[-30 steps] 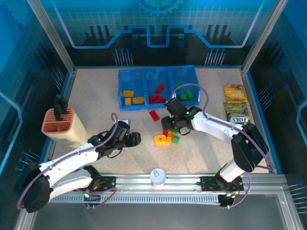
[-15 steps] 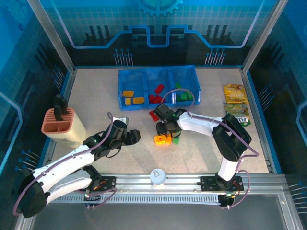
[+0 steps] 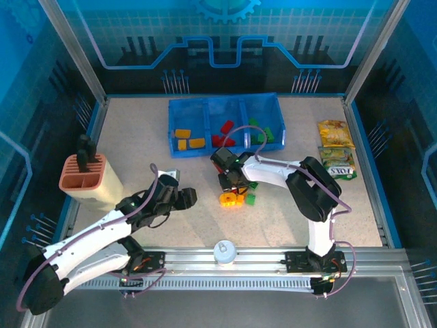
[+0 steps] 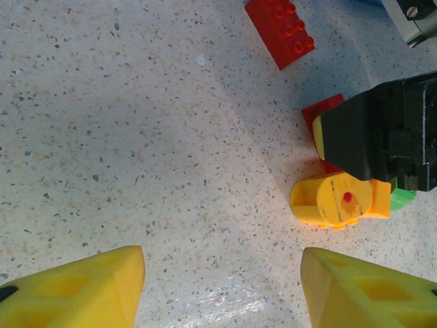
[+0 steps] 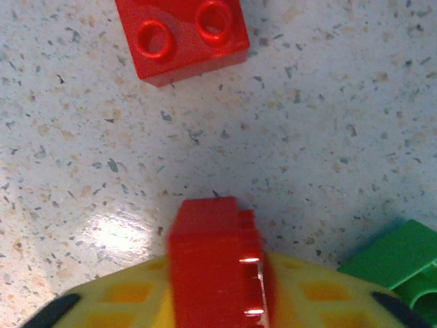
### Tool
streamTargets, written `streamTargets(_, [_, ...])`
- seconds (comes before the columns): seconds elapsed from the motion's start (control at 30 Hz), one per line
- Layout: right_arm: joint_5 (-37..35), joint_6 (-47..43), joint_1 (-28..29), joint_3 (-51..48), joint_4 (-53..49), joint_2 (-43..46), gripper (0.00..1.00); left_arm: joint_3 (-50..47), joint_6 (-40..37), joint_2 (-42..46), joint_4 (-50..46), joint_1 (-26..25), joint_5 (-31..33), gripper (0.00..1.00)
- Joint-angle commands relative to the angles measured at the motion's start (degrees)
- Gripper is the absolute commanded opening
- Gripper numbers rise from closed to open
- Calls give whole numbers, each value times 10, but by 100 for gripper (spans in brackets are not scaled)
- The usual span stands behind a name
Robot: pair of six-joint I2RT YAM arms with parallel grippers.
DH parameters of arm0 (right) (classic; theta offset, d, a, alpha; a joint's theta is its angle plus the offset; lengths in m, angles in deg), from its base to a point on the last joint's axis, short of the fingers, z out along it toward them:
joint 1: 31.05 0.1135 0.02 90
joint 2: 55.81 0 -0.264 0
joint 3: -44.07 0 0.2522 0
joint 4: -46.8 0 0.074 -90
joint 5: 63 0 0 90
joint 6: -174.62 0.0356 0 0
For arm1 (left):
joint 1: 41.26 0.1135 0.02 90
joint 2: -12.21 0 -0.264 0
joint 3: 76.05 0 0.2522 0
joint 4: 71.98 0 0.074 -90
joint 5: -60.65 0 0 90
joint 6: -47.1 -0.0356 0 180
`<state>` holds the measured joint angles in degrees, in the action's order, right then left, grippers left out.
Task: Sort the legos into containers by color
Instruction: Pick up the lego from the center of the table, then place the lego in the container.
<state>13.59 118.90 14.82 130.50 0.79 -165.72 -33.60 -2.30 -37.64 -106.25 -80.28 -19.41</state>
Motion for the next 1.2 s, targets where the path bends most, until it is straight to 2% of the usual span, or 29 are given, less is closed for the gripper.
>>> streamTargets(0.0, [-23, -1, 11, 31, -24, -3, 28, -8, 6, 13, -12, -1, 16, 63])
streamTargets(0.07, [-31, -5, 11, 41, -31, 5, 24, -11, 6, 16, -13, -1, 18, 63])
streamTargets(0.23, [-53, -34, -4, 84, -47, 34, 21, -14, 4, 23, -16, 1, 21, 63])
streamTargets(0.43, [-41, -76, -68, 186, -73, 24, 22, -14, 1, 23, -12, 1, 18, 63])
streamTargets(0.67, [-9, -102, -135, 378, -127, -101, 24, -10, 1, 28, -20, 1, 10, 63])
streamTargets(0.83, [-11, -107, -150, 488, -170, -186, 26, -7, -2, 41, -37, 1, 10, 63])
streamTargets(0.9, [-11, -106, -150, 506, -175, -199, 32, -4, -4, 44, -43, 1, 7, 63])
streamTargets(1.0, [-4, -100, -149, 506, -168, -192, 60, 2, -8, 41, -44, 0, 3, 64])
streamTargets(1.03, [-4, -100, -147, 501, -163, -184, 65, 5, -9, 38, -43, 1, 2, 64])
streamTargets(1.07, [-9, -100, -142, 493, -159, -170, 69, 8, -11, 33, -40, 0, 1, 64])
streamTargets(1.17, [-22, -109, -129, 466, -145, -124, 73, 18, -14, 9, -27, 1, -7, 64])
